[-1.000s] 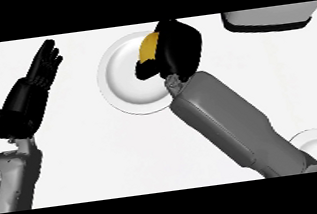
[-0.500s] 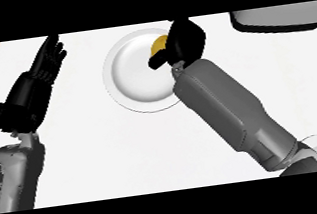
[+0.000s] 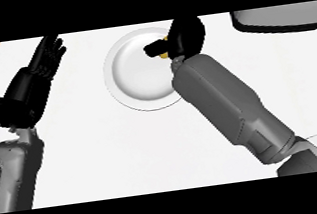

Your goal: Pick the lemon from the plate and place it in the plate

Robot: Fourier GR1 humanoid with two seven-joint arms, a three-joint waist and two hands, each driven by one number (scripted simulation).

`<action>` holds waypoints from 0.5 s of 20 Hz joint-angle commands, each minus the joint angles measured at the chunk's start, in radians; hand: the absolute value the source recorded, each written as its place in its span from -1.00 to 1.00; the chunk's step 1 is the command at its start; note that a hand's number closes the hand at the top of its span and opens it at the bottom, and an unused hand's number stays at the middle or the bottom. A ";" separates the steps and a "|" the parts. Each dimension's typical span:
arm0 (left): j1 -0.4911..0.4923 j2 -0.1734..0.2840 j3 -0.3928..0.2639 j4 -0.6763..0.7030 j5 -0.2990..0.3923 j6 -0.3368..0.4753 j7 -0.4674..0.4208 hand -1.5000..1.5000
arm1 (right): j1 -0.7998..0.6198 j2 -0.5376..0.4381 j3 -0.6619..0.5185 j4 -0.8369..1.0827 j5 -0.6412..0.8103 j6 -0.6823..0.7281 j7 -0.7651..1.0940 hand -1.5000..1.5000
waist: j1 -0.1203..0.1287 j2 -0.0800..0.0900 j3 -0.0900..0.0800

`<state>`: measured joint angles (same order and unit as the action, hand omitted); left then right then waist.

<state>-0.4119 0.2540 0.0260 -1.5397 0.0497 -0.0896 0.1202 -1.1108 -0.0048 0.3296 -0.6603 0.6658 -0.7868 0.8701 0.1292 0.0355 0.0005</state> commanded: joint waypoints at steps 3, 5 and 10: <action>-0.013 -0.010 -0.011 0.000 -0.024 0.020 0.012 0.00 | -0.018 0.005 -0.018 -0.026 -0.123 -0.249 -0.051 -1.00 | -0.020 -0.009 0.001; 0.039 0.023 0.027 -0.017 0.018 -0.018 0.001 0.00 | 0.011 0.005 -0.003 -0.034 -0.140 -0.322 -0.073 -1.00 | -0.027 -0.017 0.000; 0.059 0.005 0.029 -0.001 -0.022 0.026 -0.008 0.00 | 0.096 0.005 0.053 -0.091 -0.222 -0.405 -0.111 -1.00 | -0.082 -0.027 0.000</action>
<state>-0.3688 0.2533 0.0361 -1.5560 0.0367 -0.0743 0.1211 -1.0739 -0.0059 0.3471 -0.7067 0.4998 -1.0489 0.7537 0.0856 0.0168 0.0005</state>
